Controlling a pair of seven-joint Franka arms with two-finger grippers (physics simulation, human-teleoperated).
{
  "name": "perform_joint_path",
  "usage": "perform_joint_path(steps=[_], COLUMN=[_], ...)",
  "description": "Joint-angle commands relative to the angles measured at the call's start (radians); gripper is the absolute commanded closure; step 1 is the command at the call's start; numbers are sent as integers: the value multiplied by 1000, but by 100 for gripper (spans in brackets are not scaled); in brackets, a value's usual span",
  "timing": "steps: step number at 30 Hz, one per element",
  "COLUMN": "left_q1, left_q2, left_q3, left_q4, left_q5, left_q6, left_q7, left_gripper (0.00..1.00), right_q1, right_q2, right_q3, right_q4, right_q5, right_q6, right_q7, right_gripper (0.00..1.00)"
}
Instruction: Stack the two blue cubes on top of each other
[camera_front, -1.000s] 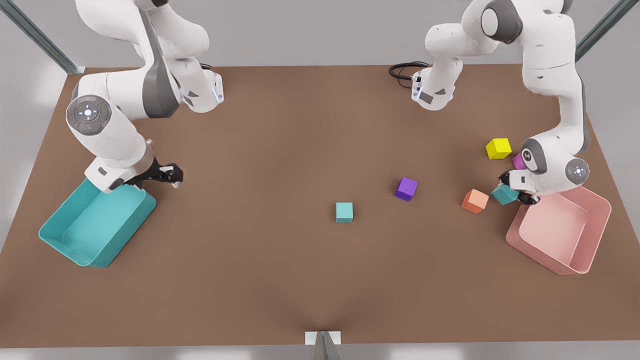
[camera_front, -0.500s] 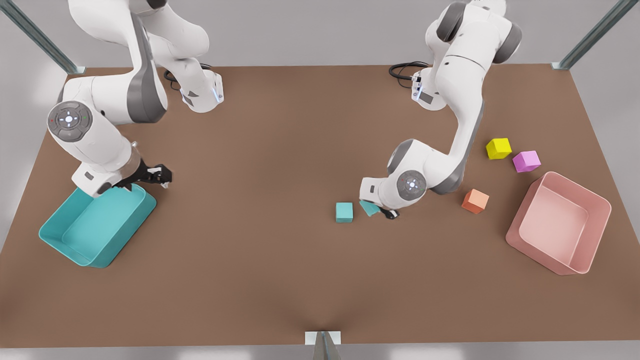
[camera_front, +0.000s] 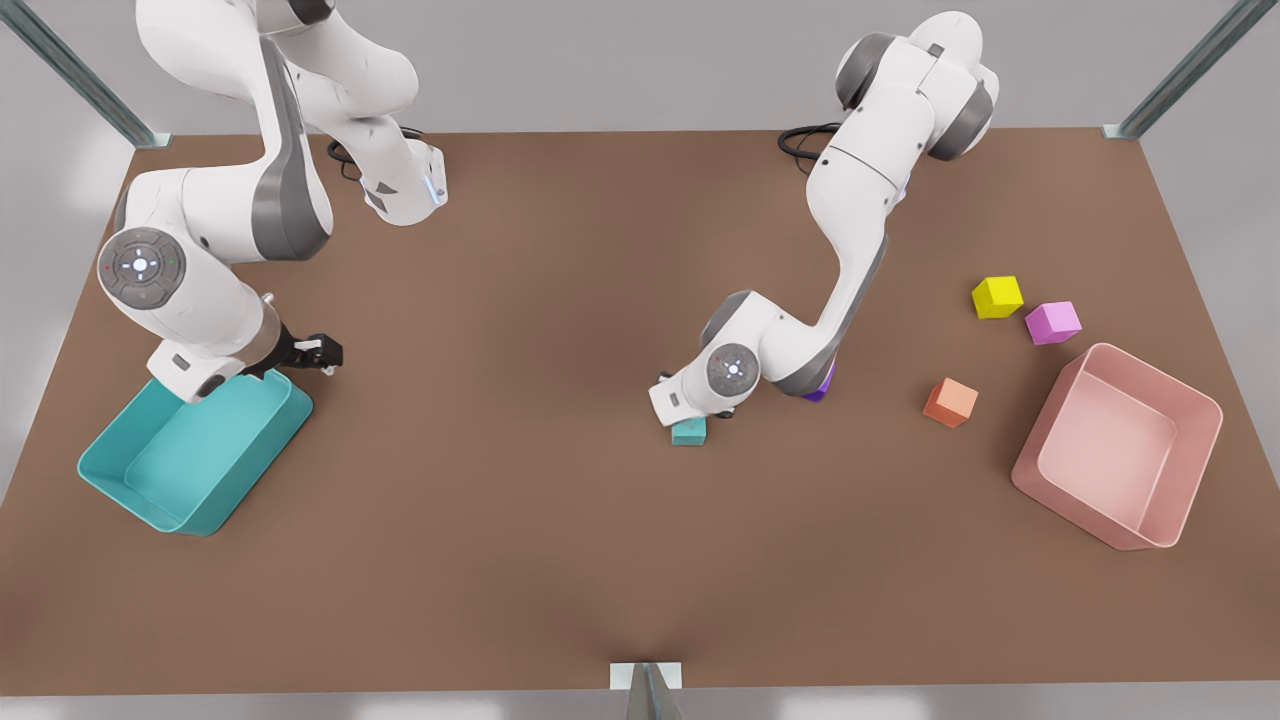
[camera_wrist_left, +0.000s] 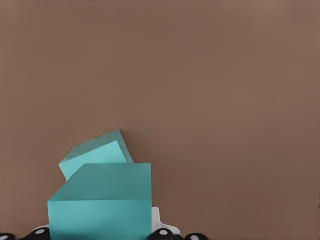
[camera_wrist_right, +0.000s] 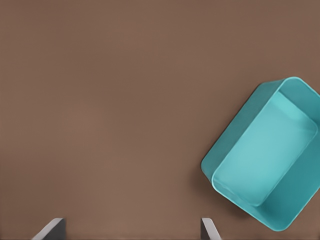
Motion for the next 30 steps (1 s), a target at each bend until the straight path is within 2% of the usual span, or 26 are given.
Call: perform_joint_path(steps=[1, 9, 11, 14, 18, 25, 27, 28, 29, 30], left_q1=[1, 6, 7, 7, 12, 18, 42, 153, 251, 326], left_q2=[-1, 14, 20, 22, 13, -68, -145, -216, -220, -220], left_q3=[3, 4, 4, 4, 4, 0, 1, 3, 3, 4], left_q4=[0, -1, -1, -1, -1, -1, 2, 49, 163, 220], left_q5=[-3, 13, 13, 13, 8, 31, 34, 31, 34, 34], left_q6=[53, 65, 65, 64, 53, -87, -223, -410, -606, -691], left_q7=[-515, -513, -512, -512, -513, -555, -539, -342, -176, -92], left_gripper=[34, 34, 31, 0, 0, 0, 0, 0, 0, 0], right_q1=[0, 0, 0, 0, 0, 0, 0, -2, -2, -2], right_q2=[-1, -1, -2, -2, -1, -4, -4, -2, -1, -1], right_q3=[0, 0, 0, 0, 0, 0, 0, 0, 0, -1], right_q4=[0, 2, 2, 2, 2, 2, 2, 2, 2, 2], right_q5=[2, 10, 10, 10, 10, 10, 10, 10, 10, 10], right_q6=[-13, -13, -19, -22, -22, -23, -28, -28, -28, -28], right_q7=[22, 22, 23, 25, 23, 22, 22, 23, 23, 23], right_gripper=[0, 0, 0, 0, 0, 0, 0, 0, 0, 0])
